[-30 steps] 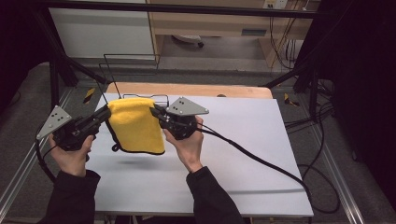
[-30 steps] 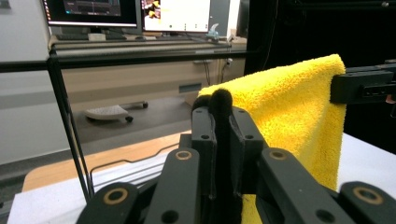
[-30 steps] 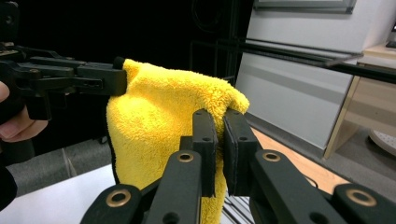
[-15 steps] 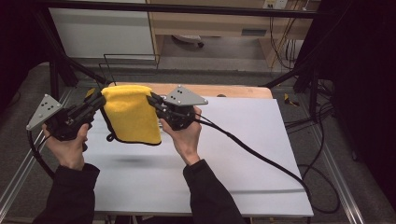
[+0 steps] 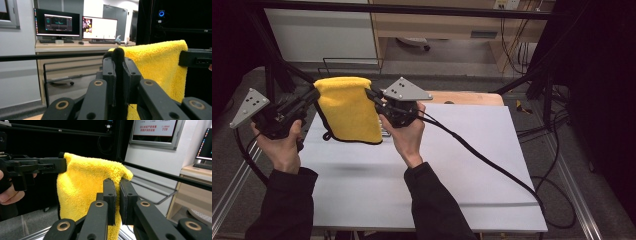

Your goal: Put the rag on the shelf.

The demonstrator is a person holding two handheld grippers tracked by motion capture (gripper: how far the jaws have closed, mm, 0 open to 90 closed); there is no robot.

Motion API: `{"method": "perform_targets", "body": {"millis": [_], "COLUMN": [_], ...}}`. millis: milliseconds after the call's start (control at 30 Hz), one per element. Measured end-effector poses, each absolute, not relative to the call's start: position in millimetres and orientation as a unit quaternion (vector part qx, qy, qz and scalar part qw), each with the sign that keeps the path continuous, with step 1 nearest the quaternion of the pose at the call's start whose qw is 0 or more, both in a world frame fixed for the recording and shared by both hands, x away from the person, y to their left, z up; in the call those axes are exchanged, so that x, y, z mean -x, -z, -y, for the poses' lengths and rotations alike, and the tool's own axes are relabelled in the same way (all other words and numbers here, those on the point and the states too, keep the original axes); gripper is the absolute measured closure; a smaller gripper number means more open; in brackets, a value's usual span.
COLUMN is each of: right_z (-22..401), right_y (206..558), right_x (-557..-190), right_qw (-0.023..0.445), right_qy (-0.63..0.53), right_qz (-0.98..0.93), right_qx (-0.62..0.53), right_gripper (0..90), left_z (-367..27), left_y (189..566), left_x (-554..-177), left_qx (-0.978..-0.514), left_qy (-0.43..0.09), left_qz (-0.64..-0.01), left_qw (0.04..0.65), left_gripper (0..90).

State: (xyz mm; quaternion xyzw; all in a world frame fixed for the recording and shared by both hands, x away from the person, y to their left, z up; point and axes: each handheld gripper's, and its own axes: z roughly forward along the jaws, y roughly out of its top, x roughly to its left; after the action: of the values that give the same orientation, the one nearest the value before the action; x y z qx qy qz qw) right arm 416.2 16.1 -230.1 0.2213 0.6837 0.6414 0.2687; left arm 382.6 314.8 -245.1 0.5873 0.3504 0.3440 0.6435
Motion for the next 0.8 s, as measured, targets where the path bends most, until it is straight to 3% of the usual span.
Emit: {"method": "perform_targets", "body": {"millis": [800], "right_z": [-35], "right_y": [185], "right_x": [-438], "right_qw": [0.299], "right_qy": [-0.650], "right_qz": [-0.665], "right_qx": [-0.216], "right_gripper": [85.0], "left_z": [-326], "left_y": [202], "left_x": [-408], "left_qx": [-0.559], "left_qy": [-0.362], "left_qz": [-0.353], "left_qw": [0.657], "left_gripper": [81.9]}}
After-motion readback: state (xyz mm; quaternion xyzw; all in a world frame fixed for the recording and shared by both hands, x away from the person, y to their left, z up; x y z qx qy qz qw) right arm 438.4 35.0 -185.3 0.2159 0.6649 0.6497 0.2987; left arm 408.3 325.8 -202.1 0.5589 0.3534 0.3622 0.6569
